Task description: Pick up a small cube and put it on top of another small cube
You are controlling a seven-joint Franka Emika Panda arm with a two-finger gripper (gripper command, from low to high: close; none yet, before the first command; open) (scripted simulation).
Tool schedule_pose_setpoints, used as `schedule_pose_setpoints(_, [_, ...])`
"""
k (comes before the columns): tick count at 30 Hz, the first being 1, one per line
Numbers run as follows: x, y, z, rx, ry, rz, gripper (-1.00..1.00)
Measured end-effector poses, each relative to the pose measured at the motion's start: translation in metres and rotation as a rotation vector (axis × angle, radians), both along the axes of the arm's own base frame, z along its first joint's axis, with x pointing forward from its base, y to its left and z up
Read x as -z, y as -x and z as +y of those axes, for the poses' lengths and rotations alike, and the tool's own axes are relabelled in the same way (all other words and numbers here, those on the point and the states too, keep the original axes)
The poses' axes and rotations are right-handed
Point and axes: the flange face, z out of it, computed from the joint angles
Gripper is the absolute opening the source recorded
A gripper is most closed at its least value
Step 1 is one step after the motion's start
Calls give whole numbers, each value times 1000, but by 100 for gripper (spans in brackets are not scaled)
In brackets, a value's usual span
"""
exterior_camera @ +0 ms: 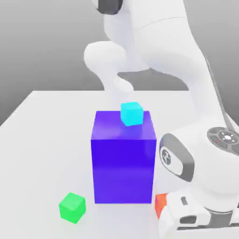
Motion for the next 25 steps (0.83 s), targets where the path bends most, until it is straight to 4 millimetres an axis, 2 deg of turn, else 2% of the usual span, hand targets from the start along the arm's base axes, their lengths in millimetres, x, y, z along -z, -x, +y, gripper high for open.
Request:
schedule_pose_setpoints(3, [-41,1,-5,14,1,1,-100])
schedule_pose_setpoints(4, [-49,2,-24,73,4,3,-100])
schedule_pose_setpoints(7, [-64,11,-97,309,10,9,-100])
schedule_pose_setpoints(10, [-77,32,-172,568,13,11,-100])
schedule_pose_setpoints(13, [-88,63,-238,827,11,9,-100])
schedule_pose_setpoints(16, [-95,106,-308,1112,4,3,-100])
schedule_pose_setpoints(18, [-80,113,-314,1157,2,1,-100])
schedule_pose_setpoints(21, [-46,116,-313,1166,1,0,-100])
schedule_pose_setpoints(22, [-38,116,-313,1166,1,1,100])
schedule_pose_setpoints(25, [-38,116,-313,1166,1,1,100])
